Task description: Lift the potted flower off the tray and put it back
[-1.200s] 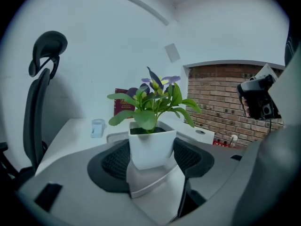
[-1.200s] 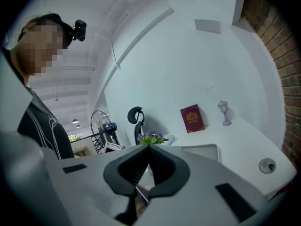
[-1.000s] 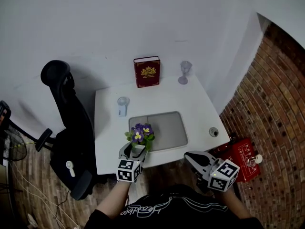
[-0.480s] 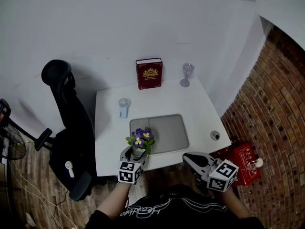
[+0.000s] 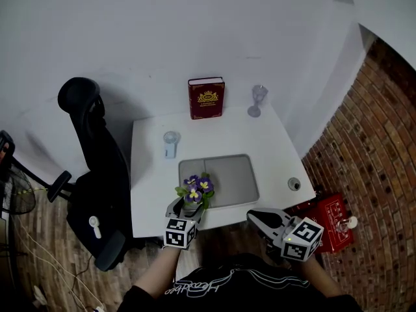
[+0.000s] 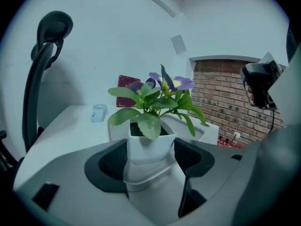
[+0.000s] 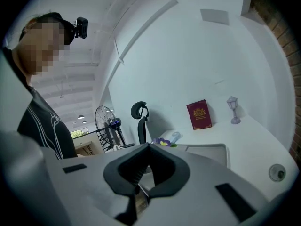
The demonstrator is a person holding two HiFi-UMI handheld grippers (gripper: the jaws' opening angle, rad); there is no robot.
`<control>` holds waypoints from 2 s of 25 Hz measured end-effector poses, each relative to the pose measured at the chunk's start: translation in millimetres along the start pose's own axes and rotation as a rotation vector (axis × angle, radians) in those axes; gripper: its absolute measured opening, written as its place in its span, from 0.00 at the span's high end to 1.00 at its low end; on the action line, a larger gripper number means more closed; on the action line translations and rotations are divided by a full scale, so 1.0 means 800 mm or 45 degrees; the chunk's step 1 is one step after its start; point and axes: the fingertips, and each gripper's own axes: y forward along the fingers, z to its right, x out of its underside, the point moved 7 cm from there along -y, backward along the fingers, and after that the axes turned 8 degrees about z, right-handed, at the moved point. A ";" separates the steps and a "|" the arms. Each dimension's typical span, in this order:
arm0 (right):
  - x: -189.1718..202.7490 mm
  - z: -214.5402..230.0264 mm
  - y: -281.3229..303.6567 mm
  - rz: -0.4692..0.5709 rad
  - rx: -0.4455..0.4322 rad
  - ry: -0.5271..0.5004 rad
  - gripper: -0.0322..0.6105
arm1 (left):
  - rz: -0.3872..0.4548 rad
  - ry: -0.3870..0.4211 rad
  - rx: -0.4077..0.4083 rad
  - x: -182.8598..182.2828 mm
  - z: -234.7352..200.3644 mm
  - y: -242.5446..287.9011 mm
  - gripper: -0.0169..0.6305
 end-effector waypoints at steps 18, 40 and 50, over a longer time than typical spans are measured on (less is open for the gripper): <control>0.013 -0.025 -0.002 0.007 -0.073 0.068 0.95 | 0.113 -0.248 0.171 -0.053 0.035 -0.103 0.55; 0.027 -0.052 -0.039 0.094 -0.038 0.027 0.95 | 0.286 -0.207 0.401 -0.119 0.115 -0.194 0.91; 0.027 -0.053 -0.025 0.073 -0.103 0.039 0.95 | 0.296 -0.213 0.333 -0.117 0.105 -0.203 0.91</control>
